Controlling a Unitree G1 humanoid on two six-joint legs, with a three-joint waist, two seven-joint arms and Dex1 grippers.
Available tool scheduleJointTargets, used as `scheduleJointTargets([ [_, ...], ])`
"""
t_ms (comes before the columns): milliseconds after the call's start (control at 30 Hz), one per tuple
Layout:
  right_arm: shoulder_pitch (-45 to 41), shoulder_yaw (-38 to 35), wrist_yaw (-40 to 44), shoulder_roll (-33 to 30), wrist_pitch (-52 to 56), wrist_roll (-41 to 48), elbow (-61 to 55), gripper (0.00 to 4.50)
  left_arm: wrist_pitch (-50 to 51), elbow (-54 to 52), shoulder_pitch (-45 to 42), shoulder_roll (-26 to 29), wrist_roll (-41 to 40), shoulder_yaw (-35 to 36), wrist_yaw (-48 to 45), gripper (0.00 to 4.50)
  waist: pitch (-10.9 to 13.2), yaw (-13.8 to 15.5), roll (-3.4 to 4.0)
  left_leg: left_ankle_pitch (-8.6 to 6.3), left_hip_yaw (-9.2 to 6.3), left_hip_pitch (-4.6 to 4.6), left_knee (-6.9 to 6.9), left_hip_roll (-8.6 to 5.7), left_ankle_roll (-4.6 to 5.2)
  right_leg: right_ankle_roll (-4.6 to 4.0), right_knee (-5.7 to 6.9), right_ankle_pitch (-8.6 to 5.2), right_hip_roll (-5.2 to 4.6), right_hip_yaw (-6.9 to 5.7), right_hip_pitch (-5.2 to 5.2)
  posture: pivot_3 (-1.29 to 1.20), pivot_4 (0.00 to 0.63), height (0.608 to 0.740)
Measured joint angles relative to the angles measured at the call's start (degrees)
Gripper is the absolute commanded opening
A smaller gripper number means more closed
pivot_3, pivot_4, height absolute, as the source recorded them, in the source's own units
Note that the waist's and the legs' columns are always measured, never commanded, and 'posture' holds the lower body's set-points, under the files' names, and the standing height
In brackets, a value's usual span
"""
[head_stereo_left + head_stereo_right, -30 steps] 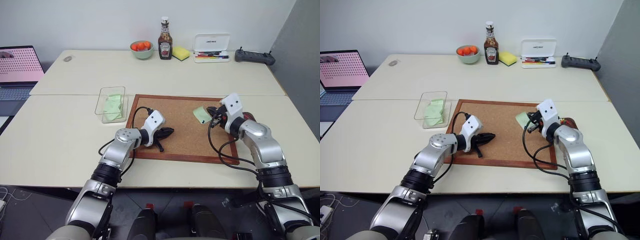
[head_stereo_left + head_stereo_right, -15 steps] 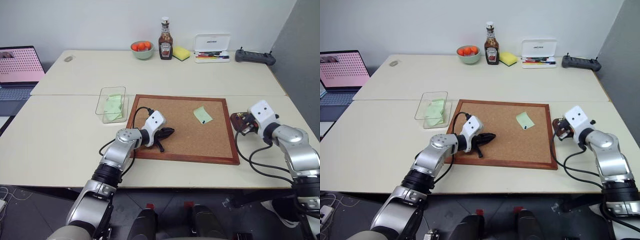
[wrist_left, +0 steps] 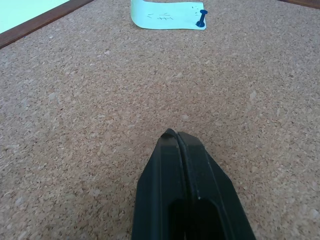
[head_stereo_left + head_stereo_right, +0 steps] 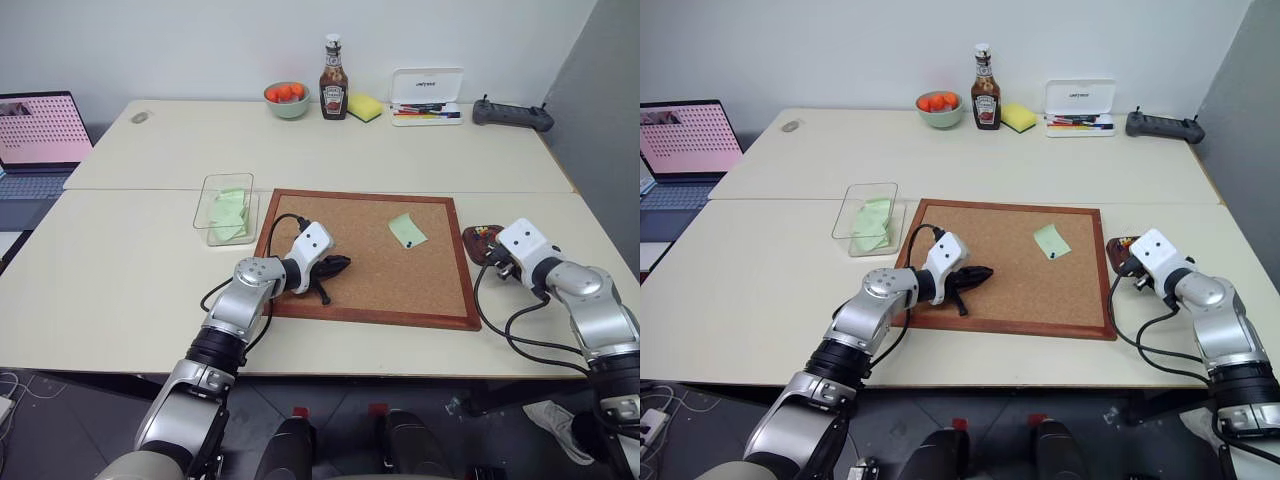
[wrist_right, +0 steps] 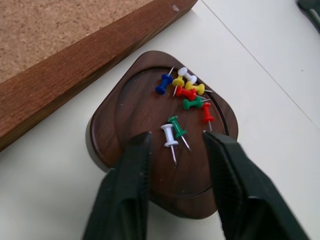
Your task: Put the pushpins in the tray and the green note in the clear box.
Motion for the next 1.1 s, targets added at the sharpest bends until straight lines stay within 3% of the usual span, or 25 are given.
scheduleJointTargets([
  [133,-0.88,-0.01,-0.16,0.04,-0.06,-0.04,0.19,3.18,0.00,-0.02,0.00,0.01,0.00,0.00,-0.03,0.00,0.00,0.00,0.00,0.00,0.00,0.00,0.00,0.00,0.00,0.00,0.00,0.00,0.00,0.00,0.00,0.00,0.150,0.740],
  [467,-2.39,-3.41,4.10,0.59,2.96,6.61,-6.26,3.18,-0.18,0.21,-0.02,-0.03,0.00,0.00,-0.07,0.00,-0.02,-0.02,-0.02,0.00,-0.03,0.01,0.00,0.00,0.00,0.01,-0.01,0.00,0.00,-0.02,0.03,0.00,0.150,0.740],
  [733,-0.53,-0.81,4.34,15.48,5.57,13.55,-10.69,3.18,-0.49,0.66,-0.08,-0.24,0.01,0.06,0.12,0.00,-0.07,-0.03,0.03,0.02,-0.05,0.03,0.02,0.00,0.03,0.02,0.04,0.03,0.01,-0.03,0.04,0.00,0.150,0.740],
  [933,-3.85,0.24,2.16,18.84,4.17,12.91,-5.13,3.18,-0.94,0.73,-0.01,-0.21,0.03,-0.01,0.08,0.00,-0.10,0.00,0.02,0.02,-0.05,0.04,0.01,-0.01,0.03,0.02,0.00,0.05,0.00,-0.02,0.03,0.00,0.150,0.740],
  [1100,-5.35,1.04,2.08,19.96,1.46,11.50,0.72,2.22,-0.94,0.70,0.00,-0.24,0.04,-0.01,0.14,0.00,-0.10,0.01,0.02,0.02,-0.04,0.02,0.01,-0.02,0.03,0.01,0.00,0.06,-0.01,-0.01,0.03,0.00,0.150,0.740],
])
